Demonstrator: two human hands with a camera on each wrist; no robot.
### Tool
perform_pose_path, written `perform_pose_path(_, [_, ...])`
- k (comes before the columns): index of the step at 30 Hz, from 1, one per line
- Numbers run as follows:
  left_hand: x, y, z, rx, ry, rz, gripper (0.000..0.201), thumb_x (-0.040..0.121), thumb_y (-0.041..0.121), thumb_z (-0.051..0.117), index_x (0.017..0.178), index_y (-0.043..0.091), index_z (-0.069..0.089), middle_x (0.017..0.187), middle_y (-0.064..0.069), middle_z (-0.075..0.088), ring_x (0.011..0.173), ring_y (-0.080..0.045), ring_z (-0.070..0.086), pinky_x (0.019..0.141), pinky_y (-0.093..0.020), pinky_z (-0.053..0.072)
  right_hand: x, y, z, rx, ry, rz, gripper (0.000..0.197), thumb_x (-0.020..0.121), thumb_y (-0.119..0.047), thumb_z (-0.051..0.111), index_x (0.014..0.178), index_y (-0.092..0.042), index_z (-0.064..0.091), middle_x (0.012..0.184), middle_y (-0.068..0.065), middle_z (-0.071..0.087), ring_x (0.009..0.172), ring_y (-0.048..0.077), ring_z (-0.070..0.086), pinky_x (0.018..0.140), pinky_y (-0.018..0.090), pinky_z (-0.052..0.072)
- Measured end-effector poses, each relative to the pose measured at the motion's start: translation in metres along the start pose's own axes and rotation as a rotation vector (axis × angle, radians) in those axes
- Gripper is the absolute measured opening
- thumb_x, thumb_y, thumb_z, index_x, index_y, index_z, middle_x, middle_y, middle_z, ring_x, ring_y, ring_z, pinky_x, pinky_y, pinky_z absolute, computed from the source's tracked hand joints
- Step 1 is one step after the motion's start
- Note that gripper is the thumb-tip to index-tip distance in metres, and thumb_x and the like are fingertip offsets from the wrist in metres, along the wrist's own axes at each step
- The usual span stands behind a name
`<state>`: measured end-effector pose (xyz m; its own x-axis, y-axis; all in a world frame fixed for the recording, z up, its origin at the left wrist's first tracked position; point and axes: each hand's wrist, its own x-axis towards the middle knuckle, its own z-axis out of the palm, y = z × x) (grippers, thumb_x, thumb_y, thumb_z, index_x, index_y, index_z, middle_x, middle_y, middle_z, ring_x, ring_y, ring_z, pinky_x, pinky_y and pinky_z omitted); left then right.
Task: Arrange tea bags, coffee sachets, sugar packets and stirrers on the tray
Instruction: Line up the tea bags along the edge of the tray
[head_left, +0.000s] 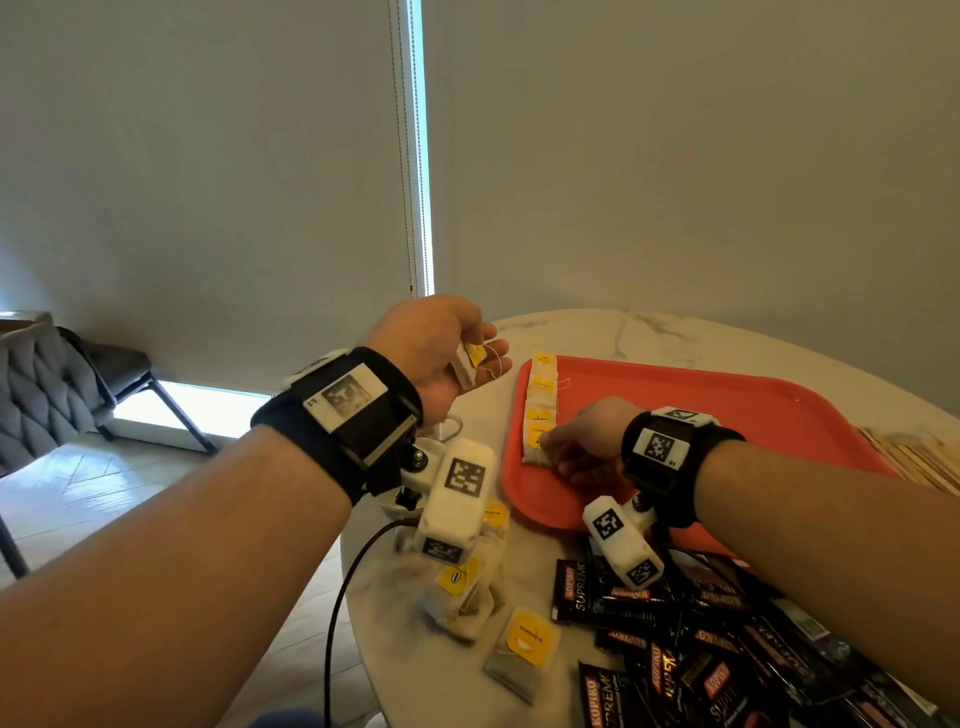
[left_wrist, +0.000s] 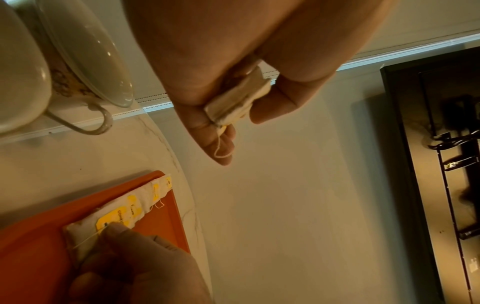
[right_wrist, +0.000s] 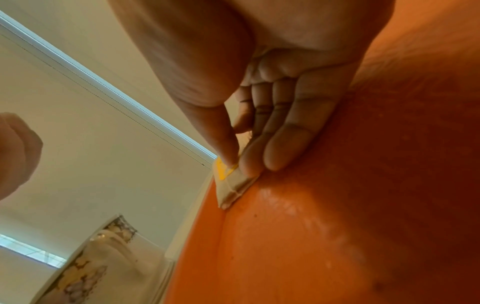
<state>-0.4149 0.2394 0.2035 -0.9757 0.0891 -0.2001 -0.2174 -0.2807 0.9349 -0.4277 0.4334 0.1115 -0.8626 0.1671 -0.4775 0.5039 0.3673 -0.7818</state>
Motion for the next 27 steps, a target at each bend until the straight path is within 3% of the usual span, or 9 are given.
perform_pose_path(7, [-0.012,-0.005,0.014,-0.141,-0.040,-0.008,0.040,0.094,-0.014,0.039,0.129,0.001,0.053,0.117,-0.021,0.065,0.104,-0.037,0.071,0.078,-0.046,0.064,-0.008,0.003,-0.007,0.063,-0.026,0.038,0.025,0.096,-0.025,0.070,0.088,-0.001,0.071,0.066,0.009,0.071,0.057,0.019,0.066,0.056,0.029,0.055])
perform_pose_path(16, [-0.021,-0.025,0.033,-0.157,-0.092,-0.020,0.035,0.096,-0.019,0.038,0.114,0.007,0.054,0.123,-0.022,0.068,0.113,-0.039,0.070,0.101,-0.057,0.056,-0.028,0.001,-0.010,0.065,-0.015,-0.020,0.021,0.100,-0.023,0.063,0.091,-0.004,0.064,0.079,0.011,0.067,0.061,0.020,0.061,0.059,0.031,0.051])
perform_pose_path(20, [-0.018,-0.033,0.034,-0.189,-0.122,-0.010,0.033,0.098,-0.017,0.042,0.115,0.009,0.055,0.125,-0.021,0.069,0.113,-0.037,0.069,0.088,-0.049,0.062,-0.041,-0.015,-0.028,0.178,0.072,-0.269,0.022,0.096,-0.029,0.068,0.090,-0.008,0.066,0.084,0.009,0.070,0.061,0.019,0.060,0.057,0.028,0.047])
perform_pose_path(23, [-0.017,-0.037,0.036,-0.207,-0.099,0.032,0.028,0.101,-0.011,0.050,0.120,0.009,0.057,0.119,-0.017,0.073,0.098,-0.032,0.076,0.074,-0.043,0.065,-0.059,-0.028,-0.041,0.300,0.075,-0.460,0.026,0.093,-0.038,0.070,0.088,-0.012,0.067,0.078,0.006,0.068,0.059,0.017,0.057,0.056,0.029,0.045])
perform_pose_path(27, [-0.018,-0.039,0.040,-0.197,-0.091,0.124,0.028,0.100,-0.005,0.059,0.125,0.008,0.060,0.110,-0.010,0.077,0.085,-0.024,0.080,0.069,-0.035,0.063,-0.080,-0.030,-0.048,0.157,0.060,-0.554,0.033,0.083,-0.047,0.079,0.092,-0.016,0.074,0.081,0.002,0.070,0.067,0.014,0.060,0.057,0.030,0.048])
